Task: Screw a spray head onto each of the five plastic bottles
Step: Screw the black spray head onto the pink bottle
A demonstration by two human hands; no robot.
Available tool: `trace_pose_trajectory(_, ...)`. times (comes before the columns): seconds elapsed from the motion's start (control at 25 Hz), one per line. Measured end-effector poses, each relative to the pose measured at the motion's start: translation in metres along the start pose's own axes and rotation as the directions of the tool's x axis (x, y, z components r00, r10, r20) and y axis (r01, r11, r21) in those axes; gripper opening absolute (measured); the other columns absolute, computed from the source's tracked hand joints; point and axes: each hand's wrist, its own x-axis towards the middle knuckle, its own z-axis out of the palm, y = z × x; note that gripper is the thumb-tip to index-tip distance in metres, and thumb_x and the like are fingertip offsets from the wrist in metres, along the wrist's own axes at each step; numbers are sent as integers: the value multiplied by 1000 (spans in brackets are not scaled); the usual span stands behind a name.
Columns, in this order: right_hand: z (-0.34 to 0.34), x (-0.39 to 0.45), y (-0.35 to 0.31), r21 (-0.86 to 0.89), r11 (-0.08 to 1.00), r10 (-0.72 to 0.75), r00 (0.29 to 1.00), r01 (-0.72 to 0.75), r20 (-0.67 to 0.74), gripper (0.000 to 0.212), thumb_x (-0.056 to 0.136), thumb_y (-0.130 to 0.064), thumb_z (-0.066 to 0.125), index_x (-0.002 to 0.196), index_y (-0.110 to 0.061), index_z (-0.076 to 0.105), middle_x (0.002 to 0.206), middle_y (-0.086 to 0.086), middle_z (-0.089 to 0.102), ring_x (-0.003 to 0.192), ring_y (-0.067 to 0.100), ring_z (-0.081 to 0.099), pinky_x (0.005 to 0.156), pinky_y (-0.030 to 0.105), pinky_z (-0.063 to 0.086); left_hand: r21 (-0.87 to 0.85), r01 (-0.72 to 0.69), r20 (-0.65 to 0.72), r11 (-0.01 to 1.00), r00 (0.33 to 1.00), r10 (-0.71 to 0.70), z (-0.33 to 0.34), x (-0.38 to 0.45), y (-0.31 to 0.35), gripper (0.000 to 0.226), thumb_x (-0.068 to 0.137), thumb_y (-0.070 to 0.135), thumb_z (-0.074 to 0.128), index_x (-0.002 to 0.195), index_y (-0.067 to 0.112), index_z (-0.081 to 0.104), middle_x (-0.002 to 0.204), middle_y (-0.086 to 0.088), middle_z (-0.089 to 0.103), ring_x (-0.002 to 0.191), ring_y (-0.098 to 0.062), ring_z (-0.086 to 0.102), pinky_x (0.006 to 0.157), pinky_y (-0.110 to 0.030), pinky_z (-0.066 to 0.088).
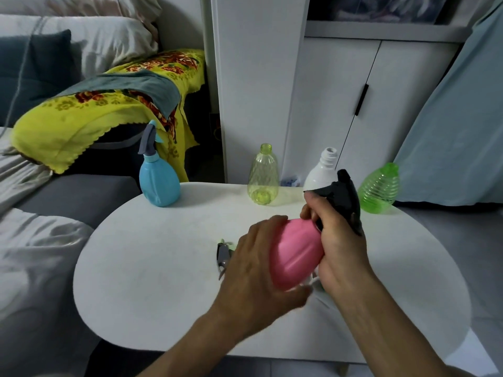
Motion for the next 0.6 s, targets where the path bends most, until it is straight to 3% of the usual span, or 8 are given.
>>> trace_pose_trajectory(0.08,7,-4,5,-97,995,-12,1000,14,13,21,62,-47,87,59,-33,71,60,-11,69,65,9,66,73,33,52,101,3,-89,995,996,5,9,0,-3,106,54,66,79,141,30,29,136,6,50,116,-6,47,96,-26,46)
trace_pose_trajectory(0.16,10,-8,8,-179,984,49,977,-11,210,49,43,-60,90,83,-36,74,87,-11,77,90,15,70,79,36,54,-9,79,-106,997,991,-79,3,10,-12,102,56,55,87,139,28,34,134,3,51,115,-11,51,91,-29,53)
trace_pose_trajectory(0.24,9,-9,9,-365,931,144,915,4,377,79,46,-58,90,118,-39,63,124,-13,67,116,15,60,95,42,51,-127,134,-120,983,982,-149,-14,27,-30,97,55,51,88,135,34,36,131,5,45,111,-14,54,81,-16,54)
trace_pose_trajectory(0.28,6,-10,10,-457,889,180,896,28,406,84,52,-57,87,128,-42,55,133,-17,59,123,11,52,101,43,45,-132,172,-149,976,970,-191,-25,37,-42,101,51,55,86,136,35,35,130,6,42,108,-13,54,76,-13,52)
trace_pose_trajectory(0.36,-2,-9,11,-515,857,210,897,22,389,71,61,-51,85,126,-44,56,131,-22,57,126,6,47,107,44,40,-167,242,-201,956,941,-274,-48,59,-67,108,44,63,82,137,38,33,128,7,41,103,-11,54,67,-13,51)
trace_pose_trajectory(0.44,-10,-8,14,-516,856,205,898,29,390,49,71,-40,85,115,-41,64,124,-22,63,124,4,50,107,42,41,-208,279,-223,937,920,-323,-65,81,-94,106,48,56,86,139,36,35,125,7,45,105,-11,53,72,-24,54)
trace_pose_trajectory(0.52,-16,-7,18,-594,784,128,889,182,440,38,76,-36,81,110,-40,65,119,-23,64,120,-3,50,102,33,43,-249,291,-224,924,911,-347,-69,100,-121,96,55,39,90,135,39,37,119,11,47,104,-10,52,76,-29,54)
trace_pose_trajectory(0.6,-15,-8,24,-676,629,-15,876,382,481,34,77,-39,78,107,-41,62,113,-28,62,113,-9,50,95,17,40,-304,308,-218,902,899,-380,-67,112,-146,92,57,32,92,127,45,35,115,18,46,102,-8,53,74,-26,54)
